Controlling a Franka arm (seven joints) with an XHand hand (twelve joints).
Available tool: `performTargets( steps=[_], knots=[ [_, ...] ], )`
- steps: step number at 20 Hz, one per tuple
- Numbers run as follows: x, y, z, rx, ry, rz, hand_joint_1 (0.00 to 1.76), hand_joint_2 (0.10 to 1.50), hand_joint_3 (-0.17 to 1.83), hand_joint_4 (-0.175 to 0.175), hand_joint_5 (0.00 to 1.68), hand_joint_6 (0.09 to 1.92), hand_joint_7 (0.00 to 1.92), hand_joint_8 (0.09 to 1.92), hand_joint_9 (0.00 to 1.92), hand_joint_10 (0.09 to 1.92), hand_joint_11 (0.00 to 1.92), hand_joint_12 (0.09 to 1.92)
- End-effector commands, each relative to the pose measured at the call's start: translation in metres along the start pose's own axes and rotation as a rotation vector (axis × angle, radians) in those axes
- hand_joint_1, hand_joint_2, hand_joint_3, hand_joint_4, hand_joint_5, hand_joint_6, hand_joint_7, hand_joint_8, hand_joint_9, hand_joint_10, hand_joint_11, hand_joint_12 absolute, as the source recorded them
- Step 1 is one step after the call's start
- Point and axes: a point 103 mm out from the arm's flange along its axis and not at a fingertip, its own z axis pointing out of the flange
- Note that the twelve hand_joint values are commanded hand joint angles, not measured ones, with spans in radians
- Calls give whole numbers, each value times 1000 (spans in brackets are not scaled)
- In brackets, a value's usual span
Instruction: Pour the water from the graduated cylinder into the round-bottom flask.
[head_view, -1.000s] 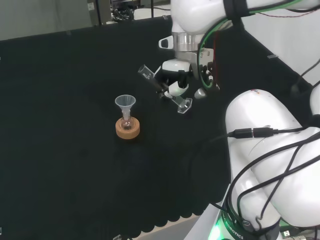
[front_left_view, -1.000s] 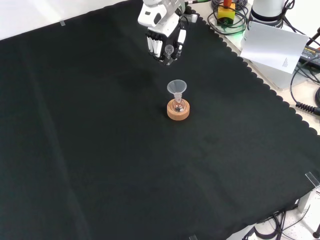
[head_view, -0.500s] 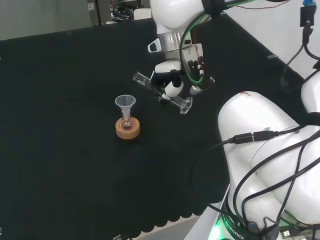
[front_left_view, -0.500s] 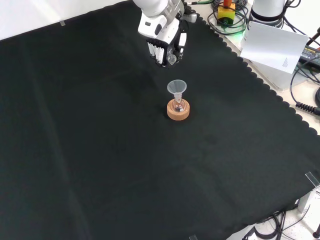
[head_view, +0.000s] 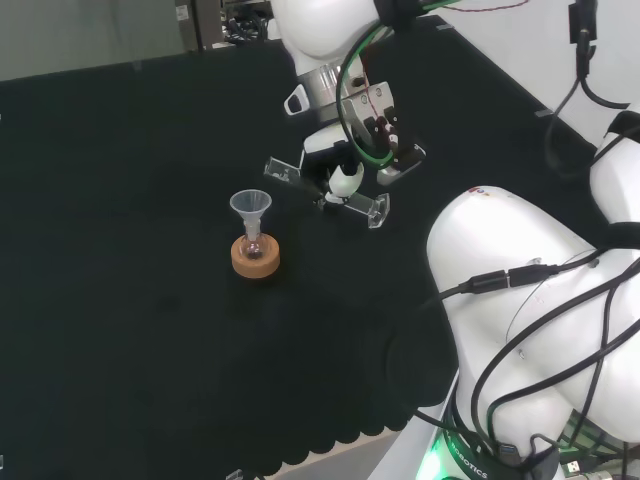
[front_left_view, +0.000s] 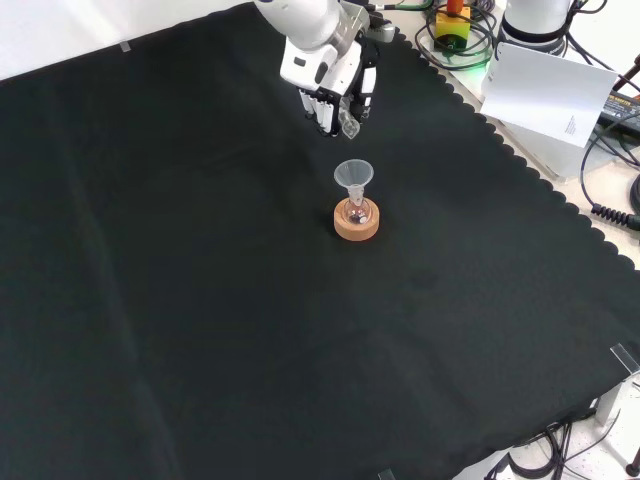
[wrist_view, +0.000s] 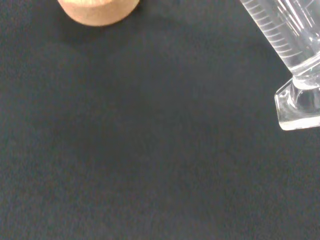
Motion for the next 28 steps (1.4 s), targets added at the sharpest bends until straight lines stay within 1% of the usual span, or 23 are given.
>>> performTargets(
  steps=[1, 7, 11, 16, 21, 28],
  knots=[
    [1, -3, -3, 85, -58, 23, 1246, 1145, -2, -175, 905, 1094, 942, 1092, 1359, 116, 1093, 886],
    [5, -2, -4, 160, -113, 47, 1246, 1144, -1, -175, 906, 1092, 944, 1090, 1360, 113, 1096, 884],
    [7, 0, -3, 191, -135, 58, 1246, 1143, -1, -175, 907, 1091, 944, 1089, 1360, 110, 1097, 882],
    [6, 1, -7, 217, -151, 76, 1247, 1143, -1, -175, 907, 1091, 945, 1089, 1362, 107, 1098, 879],
    [5, 3, -13, 221, -171, 100, 1247, 1143, -1, -175, 907, 1090, 945, 1088, 1366, 106, 1099, 877],
    [6, 7, -18, 253, -197, 109, 1246, 1143, 0, -175, 907, 1091, 945, 1089, 1366, 102, 1100, 874]
  ],
)
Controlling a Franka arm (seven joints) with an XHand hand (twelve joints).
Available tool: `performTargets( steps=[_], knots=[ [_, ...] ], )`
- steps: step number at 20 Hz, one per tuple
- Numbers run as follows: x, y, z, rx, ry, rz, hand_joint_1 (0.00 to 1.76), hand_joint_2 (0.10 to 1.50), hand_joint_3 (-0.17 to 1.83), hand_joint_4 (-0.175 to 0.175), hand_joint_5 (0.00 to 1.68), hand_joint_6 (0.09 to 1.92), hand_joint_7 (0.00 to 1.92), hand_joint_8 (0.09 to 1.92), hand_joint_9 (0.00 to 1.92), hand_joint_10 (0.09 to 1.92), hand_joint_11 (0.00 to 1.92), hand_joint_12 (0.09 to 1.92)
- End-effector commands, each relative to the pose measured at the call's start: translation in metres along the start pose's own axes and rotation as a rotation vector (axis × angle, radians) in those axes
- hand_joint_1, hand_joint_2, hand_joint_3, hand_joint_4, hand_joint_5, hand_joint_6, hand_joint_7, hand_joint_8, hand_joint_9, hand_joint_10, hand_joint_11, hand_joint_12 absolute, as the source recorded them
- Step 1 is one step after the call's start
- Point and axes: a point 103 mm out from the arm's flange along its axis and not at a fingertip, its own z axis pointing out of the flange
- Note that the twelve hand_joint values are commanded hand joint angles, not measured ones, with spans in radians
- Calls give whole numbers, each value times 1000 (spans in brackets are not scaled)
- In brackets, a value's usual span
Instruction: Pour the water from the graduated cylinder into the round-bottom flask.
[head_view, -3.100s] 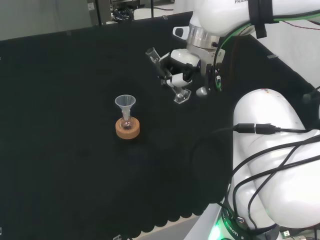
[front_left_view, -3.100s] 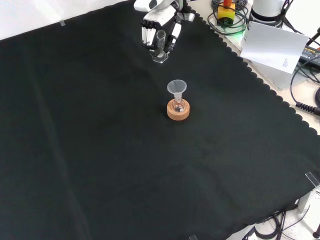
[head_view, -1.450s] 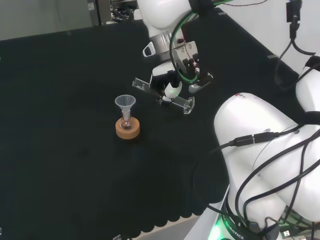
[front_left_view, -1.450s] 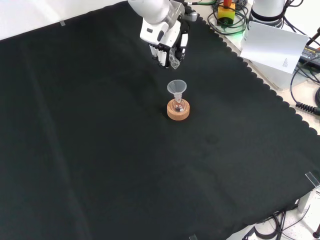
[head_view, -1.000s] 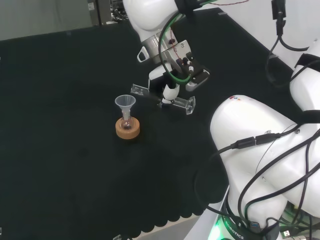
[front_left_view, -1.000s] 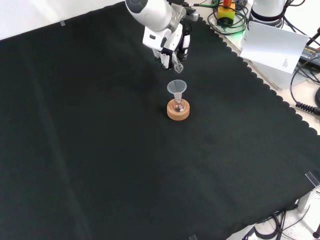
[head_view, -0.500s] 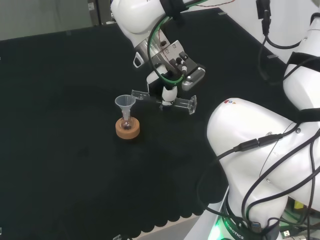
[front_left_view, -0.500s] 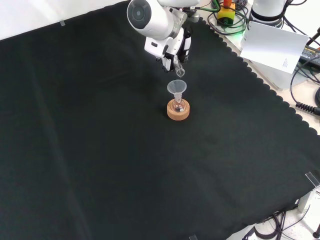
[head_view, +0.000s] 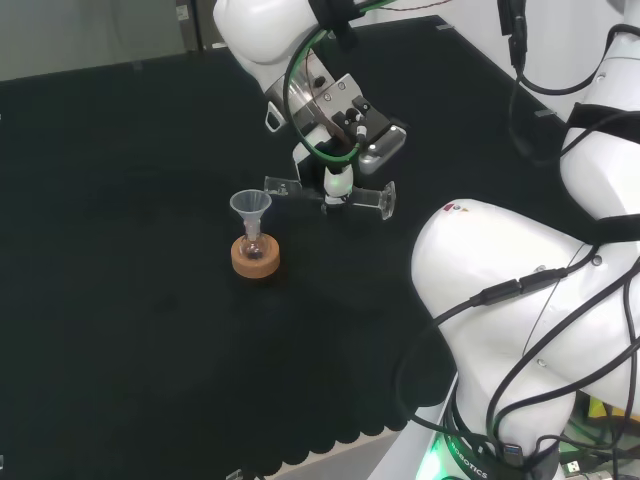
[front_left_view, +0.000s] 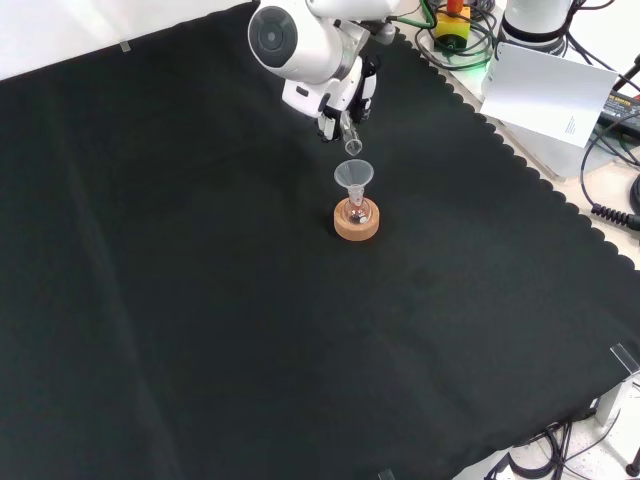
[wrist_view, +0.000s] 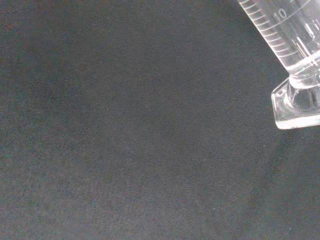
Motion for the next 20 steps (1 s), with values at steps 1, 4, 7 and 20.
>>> performTargets(
  steps=[1, 4, 7, 20],
  knots=[
    [0, 3, -4, 36, -25, 12, 1246, 1143, 0, -175, 906, 1091, 944, 1089, 1366, 101, 1100, 873],
    [2, 5, -6, 50, -33, 11, 1246, 1144, 0, -175, 905, 1093, 943, 1091, 1365, 99, 1099, 871],
    [3, 7, -8, 74, -52, 19, 1246, 1144, 0, -175, 904, 1095, 942, 1093, 1364, 97, 1097, 870],
    [7, 3, -19, 110, -136, 73, 1244, 1147, 1, -175, 898, 1104, 935, 1102, 1362, 90, 1095, 868]
  ],
)
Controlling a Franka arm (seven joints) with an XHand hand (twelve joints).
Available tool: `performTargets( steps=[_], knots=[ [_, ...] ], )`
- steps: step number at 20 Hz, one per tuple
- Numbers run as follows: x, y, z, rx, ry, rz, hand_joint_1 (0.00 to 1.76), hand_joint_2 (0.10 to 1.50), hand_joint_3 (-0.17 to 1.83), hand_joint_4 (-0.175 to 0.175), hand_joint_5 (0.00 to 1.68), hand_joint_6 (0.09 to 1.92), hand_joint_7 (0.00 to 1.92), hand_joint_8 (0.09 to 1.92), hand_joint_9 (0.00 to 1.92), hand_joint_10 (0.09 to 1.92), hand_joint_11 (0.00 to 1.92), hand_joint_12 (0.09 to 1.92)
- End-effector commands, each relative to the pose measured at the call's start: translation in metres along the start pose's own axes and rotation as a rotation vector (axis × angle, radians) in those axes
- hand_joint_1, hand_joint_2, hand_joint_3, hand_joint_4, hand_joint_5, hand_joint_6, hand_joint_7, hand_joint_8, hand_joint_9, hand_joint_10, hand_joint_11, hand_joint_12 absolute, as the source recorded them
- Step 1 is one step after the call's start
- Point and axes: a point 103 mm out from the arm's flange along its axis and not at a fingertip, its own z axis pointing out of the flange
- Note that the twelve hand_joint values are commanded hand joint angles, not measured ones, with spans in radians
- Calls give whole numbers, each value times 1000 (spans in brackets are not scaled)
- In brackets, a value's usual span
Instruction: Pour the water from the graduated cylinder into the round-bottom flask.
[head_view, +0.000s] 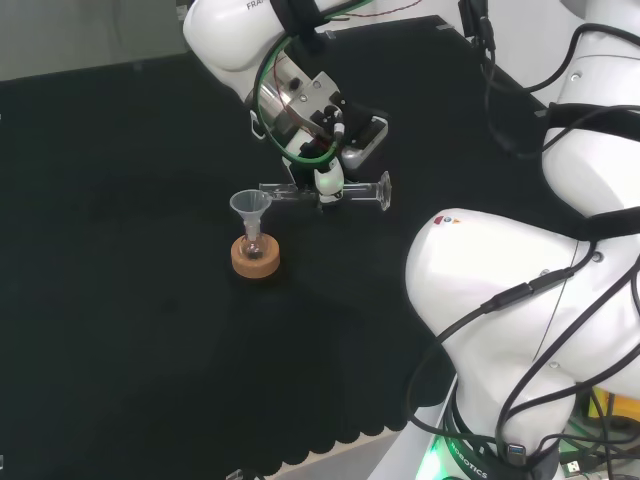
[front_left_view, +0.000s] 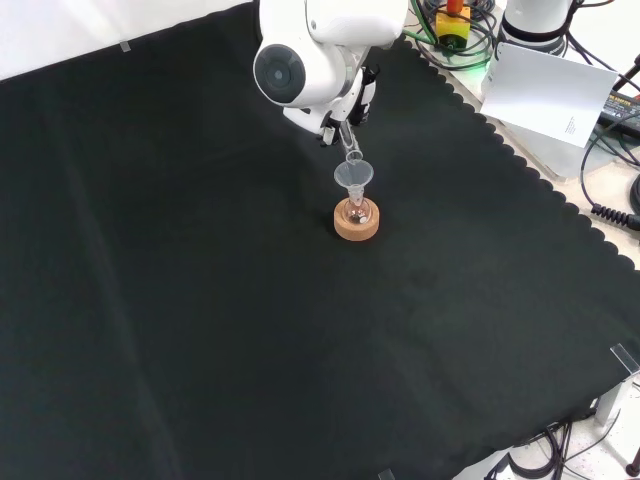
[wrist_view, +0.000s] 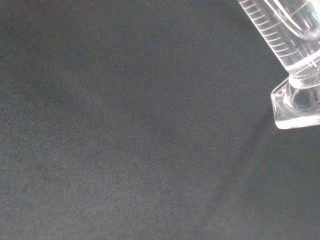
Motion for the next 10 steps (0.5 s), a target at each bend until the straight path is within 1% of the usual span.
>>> performTargets(
  steps=[1, 10],
  knots=[
    [0, -2, -3, 17, -28, 29, 1244, 1147, 1, -175, 898, 1104, 935, 1103, 1363, 90, 1095, 868],
    [0, -5, -10, 25, -47, 48, 1244, 1148, 1, -175, 896, 1107, 933, 1106, 1365, 87, 1095, 868]
  ],
)
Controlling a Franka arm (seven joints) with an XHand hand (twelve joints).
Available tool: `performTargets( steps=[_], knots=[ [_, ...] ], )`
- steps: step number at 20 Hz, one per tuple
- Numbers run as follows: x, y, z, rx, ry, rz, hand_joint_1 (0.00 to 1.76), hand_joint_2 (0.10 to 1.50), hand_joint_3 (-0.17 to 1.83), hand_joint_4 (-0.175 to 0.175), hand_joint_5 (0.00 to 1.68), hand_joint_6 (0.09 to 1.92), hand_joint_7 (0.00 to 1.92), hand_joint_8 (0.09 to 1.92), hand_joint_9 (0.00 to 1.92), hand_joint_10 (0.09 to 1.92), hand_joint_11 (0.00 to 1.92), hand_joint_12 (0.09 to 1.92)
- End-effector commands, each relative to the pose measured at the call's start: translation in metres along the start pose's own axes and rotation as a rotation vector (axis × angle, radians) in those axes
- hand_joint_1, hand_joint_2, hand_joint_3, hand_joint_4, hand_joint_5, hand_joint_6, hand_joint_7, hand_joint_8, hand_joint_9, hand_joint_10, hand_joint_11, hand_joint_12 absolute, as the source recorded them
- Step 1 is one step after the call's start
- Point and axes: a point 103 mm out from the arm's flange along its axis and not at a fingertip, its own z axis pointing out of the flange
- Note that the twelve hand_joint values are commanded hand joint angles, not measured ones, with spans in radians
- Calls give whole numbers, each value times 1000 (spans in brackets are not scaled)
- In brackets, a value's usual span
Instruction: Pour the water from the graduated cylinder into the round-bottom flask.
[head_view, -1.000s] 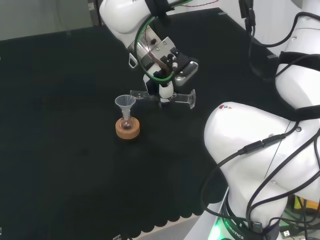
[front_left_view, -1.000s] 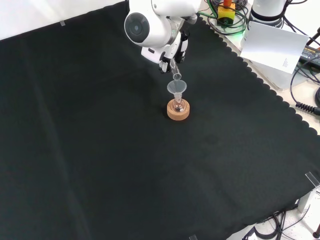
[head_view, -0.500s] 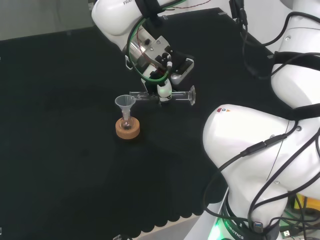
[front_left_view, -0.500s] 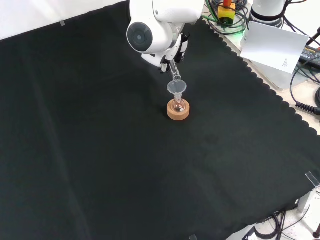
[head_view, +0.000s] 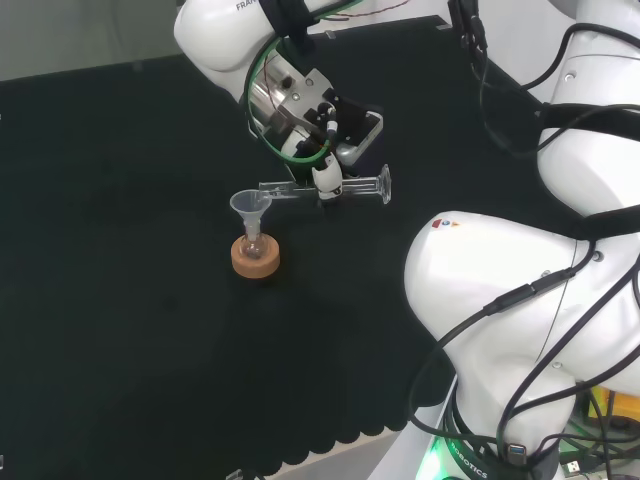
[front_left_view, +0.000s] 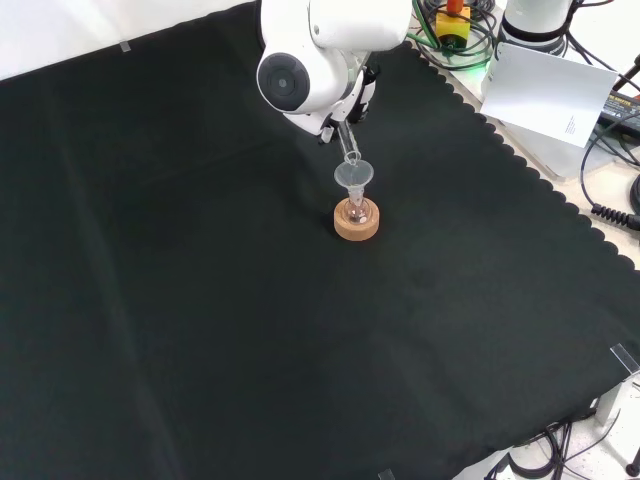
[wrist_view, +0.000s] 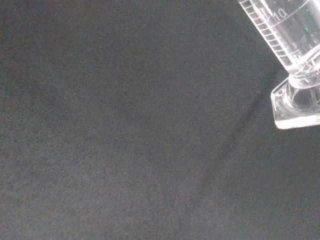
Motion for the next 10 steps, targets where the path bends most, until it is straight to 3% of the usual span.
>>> performTargets(
  steps=[1, 10],
  knots=[
    [0, -2, -4, 5, -19, 12, 1244, 1148, 1, -175, 896, 1108, 933, 1106, 1365, 87, 1095, 868],
    [-1, -6, -7, 18, -41, 33, 1244, 1149, 1, -175, 895, 1109, 932, 1107, 1367, 87, 1095, 867]
  ],
)
